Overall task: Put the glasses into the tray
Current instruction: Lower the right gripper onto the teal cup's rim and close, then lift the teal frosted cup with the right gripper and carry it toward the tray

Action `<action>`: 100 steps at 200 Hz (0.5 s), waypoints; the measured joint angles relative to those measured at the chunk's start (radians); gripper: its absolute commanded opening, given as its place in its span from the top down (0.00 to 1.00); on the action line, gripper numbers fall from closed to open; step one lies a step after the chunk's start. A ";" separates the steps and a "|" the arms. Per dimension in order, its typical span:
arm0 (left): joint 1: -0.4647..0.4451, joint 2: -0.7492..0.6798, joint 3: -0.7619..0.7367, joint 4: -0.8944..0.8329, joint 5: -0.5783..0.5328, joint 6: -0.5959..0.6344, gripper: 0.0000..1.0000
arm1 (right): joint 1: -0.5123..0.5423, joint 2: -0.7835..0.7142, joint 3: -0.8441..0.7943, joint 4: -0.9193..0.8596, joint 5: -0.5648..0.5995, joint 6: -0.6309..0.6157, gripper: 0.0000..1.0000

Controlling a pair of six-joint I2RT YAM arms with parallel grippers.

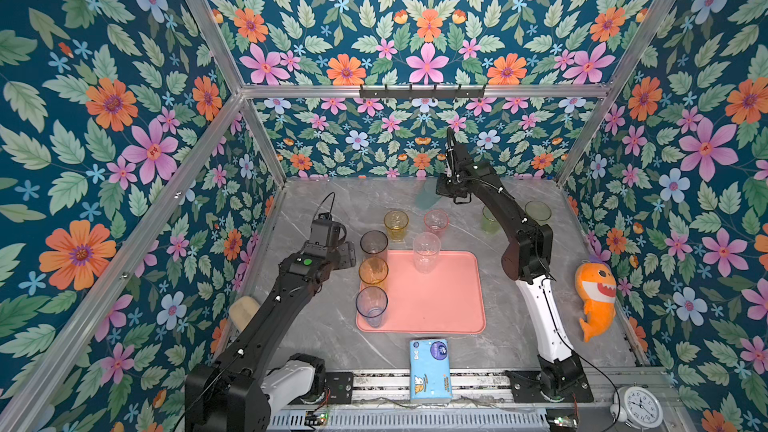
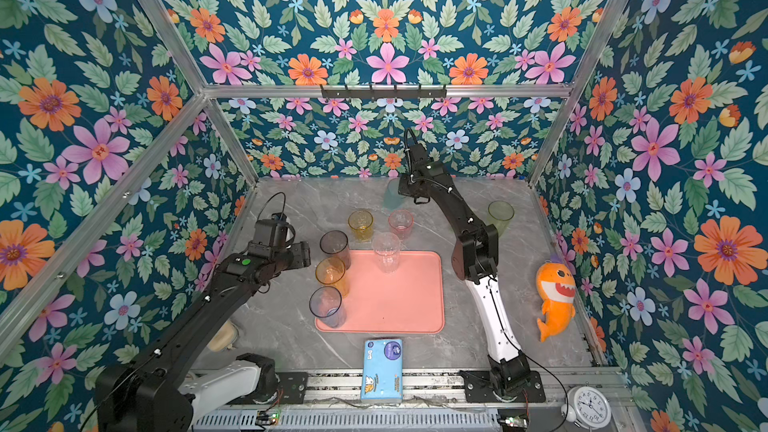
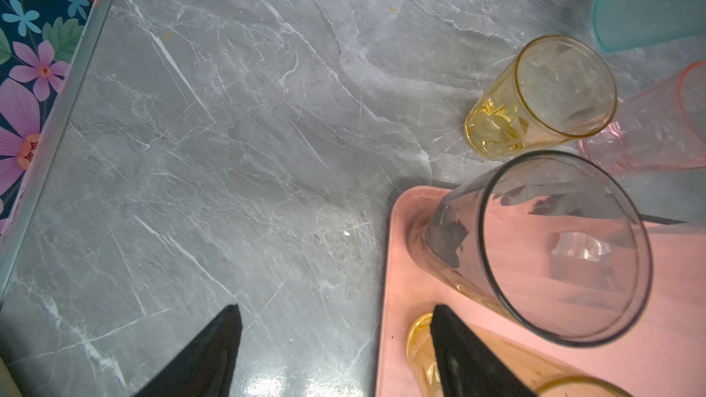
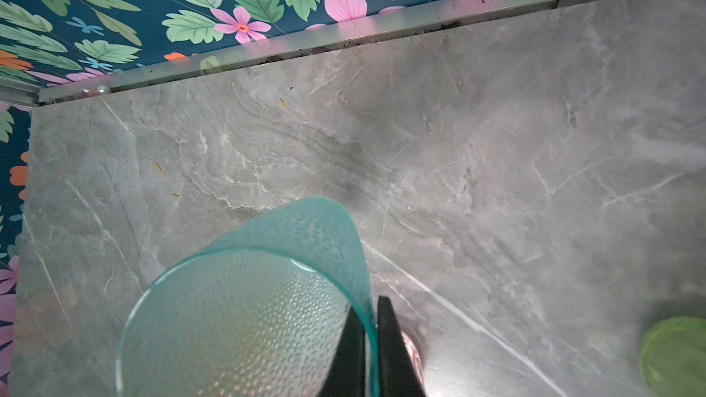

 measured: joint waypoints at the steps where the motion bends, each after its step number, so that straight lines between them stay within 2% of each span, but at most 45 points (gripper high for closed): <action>1: 0.000 0.000 0.000 0.000 0.000 0.000 0.19 | 0.000 -0.001 -0.001 0.000 0.000 0.000 1.00; 100: 0.000 -0.003 0.000 0.000 0.003 0.000 0.19 | 0.001 -0.131 -0.050 -0.055 0.044 -0.048 1.00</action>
